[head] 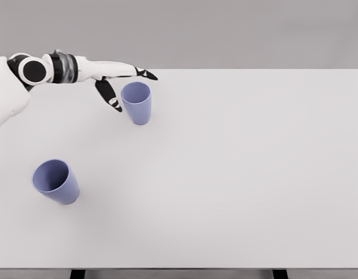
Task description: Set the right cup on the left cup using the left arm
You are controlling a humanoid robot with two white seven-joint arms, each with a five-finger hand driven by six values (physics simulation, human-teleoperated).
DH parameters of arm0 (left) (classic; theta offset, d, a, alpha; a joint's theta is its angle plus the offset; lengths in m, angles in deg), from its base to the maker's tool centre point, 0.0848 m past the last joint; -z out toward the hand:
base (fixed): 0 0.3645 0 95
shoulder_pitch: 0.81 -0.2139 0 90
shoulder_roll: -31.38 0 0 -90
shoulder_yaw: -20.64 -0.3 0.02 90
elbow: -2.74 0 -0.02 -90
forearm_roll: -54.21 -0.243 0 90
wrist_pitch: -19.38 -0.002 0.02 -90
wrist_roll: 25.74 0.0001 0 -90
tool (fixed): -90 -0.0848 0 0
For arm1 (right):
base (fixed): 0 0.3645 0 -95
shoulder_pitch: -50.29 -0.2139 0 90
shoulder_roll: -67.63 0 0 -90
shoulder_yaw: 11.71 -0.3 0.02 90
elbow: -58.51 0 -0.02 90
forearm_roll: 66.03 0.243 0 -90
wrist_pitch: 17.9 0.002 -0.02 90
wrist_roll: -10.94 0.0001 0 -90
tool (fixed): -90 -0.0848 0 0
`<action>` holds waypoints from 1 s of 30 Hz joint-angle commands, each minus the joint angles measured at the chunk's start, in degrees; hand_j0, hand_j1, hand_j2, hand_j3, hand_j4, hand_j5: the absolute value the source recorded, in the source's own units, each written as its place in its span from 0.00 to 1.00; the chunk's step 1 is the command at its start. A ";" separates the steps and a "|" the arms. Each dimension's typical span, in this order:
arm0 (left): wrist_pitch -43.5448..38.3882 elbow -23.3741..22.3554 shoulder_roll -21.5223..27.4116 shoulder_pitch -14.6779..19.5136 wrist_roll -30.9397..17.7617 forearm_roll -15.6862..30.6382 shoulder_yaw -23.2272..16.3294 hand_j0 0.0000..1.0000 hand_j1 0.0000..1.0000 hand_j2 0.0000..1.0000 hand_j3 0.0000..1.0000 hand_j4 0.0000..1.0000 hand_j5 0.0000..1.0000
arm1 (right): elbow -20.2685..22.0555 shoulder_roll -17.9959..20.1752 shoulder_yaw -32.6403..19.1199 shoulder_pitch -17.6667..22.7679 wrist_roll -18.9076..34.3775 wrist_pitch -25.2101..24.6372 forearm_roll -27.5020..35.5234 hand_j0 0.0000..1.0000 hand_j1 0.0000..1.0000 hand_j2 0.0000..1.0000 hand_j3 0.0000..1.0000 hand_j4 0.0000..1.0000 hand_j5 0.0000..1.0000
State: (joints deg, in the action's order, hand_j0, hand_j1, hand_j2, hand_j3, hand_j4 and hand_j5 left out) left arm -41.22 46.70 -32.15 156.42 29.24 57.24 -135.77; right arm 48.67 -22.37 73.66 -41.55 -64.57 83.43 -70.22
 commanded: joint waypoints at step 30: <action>-0.13 -1.51 -2.30 -0.97 0.02 -4.88 2.43 0.73 0.73 0.73 0.73 0.73 0.73 | 0.00 0.00 -0.03 0.00 0.02 0.01 -0.03 1.00 1.00 1.00 1.00 1.00 1.00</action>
State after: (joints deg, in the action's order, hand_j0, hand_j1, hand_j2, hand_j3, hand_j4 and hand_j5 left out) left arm -41.25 45.15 -34.49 155.46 29.23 52.43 -133.65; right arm 48.67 -22.37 73.64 -41.55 -64.57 83.43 -70.22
